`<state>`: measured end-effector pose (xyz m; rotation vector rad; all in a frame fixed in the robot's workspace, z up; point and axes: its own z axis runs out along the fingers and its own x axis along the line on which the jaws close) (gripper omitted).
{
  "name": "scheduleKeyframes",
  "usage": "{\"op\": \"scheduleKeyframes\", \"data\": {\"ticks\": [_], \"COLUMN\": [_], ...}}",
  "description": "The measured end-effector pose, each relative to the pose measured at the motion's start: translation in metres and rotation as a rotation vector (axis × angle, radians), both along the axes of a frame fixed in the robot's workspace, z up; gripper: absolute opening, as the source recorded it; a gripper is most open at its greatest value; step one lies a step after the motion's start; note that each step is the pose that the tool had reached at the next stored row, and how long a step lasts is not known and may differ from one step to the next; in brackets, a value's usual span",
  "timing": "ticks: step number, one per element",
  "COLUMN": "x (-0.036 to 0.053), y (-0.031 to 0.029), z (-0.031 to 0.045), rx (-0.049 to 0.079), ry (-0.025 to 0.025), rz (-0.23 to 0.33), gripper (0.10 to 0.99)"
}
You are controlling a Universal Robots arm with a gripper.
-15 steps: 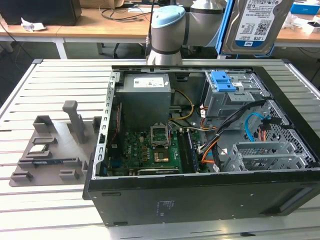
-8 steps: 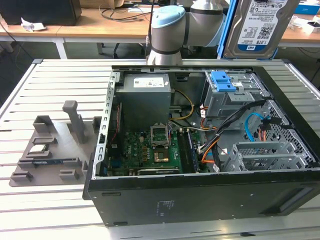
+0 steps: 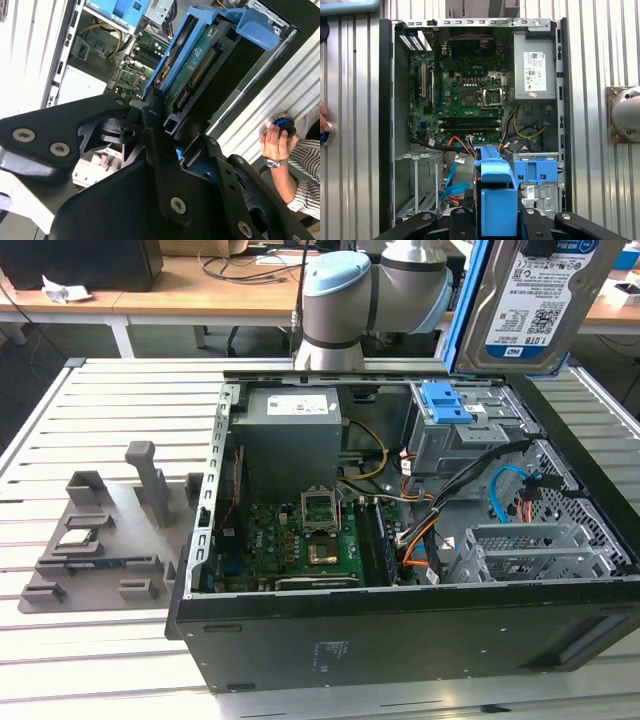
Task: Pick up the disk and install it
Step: 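Pick up the disk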
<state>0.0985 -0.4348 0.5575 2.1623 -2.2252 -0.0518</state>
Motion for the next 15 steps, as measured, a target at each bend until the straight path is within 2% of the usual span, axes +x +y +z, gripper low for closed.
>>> {"op": "scheduleKeyframes", "data": {"ticks": [6, 8, 9, 13, 15], "x": [0.0000, 0.0000, 0.0000, 0.0000, 0.0000], "y": [-0.0158, -0.0191, -0.0233, -0.0294, -0.0353], "z": [-0.0009, -0.0011, -0.0015, -0.0020, -0.0025], "rx": [0.000, 0.000, 0.000, 0.000, 0.000], "ry": [0.0000, 0.0000, 0.0000, 0.0000, 0.0000], "rz": [0.000, 0.000, 0.000, 0.000, 0.000], "gripper": [0.365, 0.365, 0.365, 0.365, 0.365]}}
